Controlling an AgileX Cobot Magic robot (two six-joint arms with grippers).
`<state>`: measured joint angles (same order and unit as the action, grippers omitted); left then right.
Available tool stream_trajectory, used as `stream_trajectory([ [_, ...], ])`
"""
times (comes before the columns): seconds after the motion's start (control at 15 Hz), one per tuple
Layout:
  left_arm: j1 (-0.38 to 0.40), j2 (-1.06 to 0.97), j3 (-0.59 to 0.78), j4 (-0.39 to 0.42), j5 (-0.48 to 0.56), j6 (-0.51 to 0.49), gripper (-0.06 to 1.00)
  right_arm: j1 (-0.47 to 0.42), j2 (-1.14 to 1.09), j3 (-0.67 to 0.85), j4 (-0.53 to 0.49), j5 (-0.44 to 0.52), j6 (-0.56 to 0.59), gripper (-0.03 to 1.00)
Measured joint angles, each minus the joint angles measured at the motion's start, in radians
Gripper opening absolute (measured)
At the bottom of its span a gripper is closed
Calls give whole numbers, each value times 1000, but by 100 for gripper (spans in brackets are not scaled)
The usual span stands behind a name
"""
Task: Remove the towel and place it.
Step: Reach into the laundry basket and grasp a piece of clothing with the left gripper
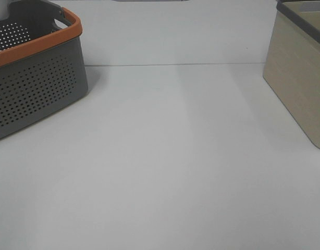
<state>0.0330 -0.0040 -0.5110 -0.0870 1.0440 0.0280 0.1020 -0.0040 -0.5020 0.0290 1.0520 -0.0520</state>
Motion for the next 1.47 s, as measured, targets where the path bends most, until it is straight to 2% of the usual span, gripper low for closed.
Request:
stream_trajectory([
  [0.8, 0, 0, -9, 1, -10, 2, 76, 0, 0, 0, 0, 0, 0, 70],
  [1.13, 0, 92, -101, 20, -117, 2, 76, 0, 0, 0, 0, 0, 0, 70],
  [1.47, 0, 342, -234, 33, -227, 6, 74, 0, 0, 0, 0, 0, 0, 70],
])
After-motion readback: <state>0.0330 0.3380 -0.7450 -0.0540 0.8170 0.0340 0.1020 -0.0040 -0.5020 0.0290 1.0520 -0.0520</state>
